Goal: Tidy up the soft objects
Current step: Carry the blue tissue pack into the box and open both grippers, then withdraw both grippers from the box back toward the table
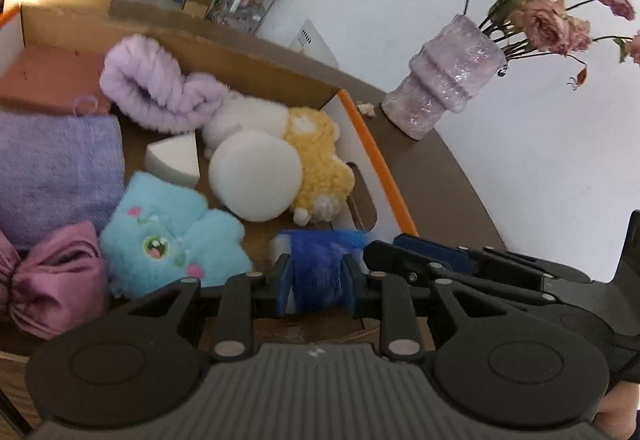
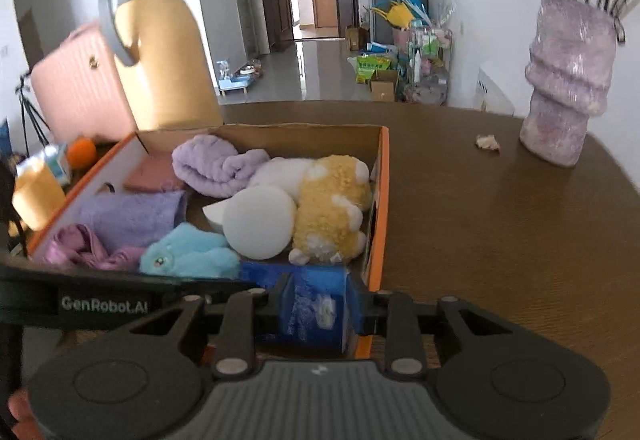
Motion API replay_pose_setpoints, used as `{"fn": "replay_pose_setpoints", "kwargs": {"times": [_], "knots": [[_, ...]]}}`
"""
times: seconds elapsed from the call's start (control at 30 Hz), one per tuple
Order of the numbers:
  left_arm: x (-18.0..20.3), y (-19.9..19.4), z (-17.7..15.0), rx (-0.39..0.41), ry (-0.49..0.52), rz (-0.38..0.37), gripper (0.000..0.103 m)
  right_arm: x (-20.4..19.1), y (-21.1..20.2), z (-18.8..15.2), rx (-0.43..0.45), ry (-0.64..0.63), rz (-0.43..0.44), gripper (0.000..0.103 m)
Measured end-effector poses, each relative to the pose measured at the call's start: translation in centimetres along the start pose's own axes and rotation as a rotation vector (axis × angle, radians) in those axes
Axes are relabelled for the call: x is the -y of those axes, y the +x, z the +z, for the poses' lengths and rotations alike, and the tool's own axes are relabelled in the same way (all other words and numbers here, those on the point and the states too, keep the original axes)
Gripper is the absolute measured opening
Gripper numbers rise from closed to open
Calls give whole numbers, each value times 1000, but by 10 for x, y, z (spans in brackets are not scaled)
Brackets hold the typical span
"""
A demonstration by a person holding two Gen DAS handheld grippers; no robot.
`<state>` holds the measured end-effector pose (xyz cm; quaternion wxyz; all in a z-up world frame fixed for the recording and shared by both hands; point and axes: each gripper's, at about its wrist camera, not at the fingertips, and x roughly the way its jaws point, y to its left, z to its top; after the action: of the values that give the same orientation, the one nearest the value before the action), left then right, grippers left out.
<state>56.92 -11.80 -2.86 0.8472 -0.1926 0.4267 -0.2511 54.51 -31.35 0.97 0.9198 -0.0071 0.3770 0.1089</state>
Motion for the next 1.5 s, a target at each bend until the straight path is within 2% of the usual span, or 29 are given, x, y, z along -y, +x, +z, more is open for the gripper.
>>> {"fn": "replay_pose_setpoints", "kwargs": {"times": [0.13, 0.2, 0.27, 0.33, 0.37, 0.43, 0.57, 0.63, 0.77, 0.9, 1.13, 1.23, 1.33, 1.5], "knots": [[10, -31, 3, 45, 55, -7, 32, -6, -29, 6, 44, -41, -16, 30], [20, -56, 4, 81, 100, 13, 33, -8, -50, 12, 80, -49, -18, 30], [30, -86, 6, 125, 143, 44, 36, -12, -79, 18, 129, -72, -21, 32], [41, -117, 7, 171, 183, 76, 40, -15, -111, 22, 182, -93, -18, 42], [46, -131, 6, 195, 202, 92, 42, -16, -124, 23, 202, -98, -15, 43], [59, -162, 3, 249, 250, 140, 52, -19, -153, 25, 246, -100, -6, 44], [78, -214, -10, 360, 315, 215, 62, -28, -197, 18, 312, -107, 17, 53], [84, -232, -20, 382, 338, 216, 64, -34, -211, 11, 329, -116, 29, 56], [90, -247, -37, 386, 338, 226, 64, -47, -226, -3, 339, -142, 32, 56], [84, -264, -73, 428, 329, 248, 82, -52, -239, -41, 376, -111, 58, 63], [52, -282, -200, 463, 401, 373, 85, -65, -255, -164, 395, -148, 85, 71], [32, -283, -242, 425, 338, 362, 85, -67, -253, -199, 367, -125, 118, 71], [15, -280, -260, 382, 252, 365, 85, -70, -245, -213, 328, -90, 149, 71], [1, -280, -255, 391, 232, 398, 86, -80, -227, -211, 293, -54, 186, 71]]}}
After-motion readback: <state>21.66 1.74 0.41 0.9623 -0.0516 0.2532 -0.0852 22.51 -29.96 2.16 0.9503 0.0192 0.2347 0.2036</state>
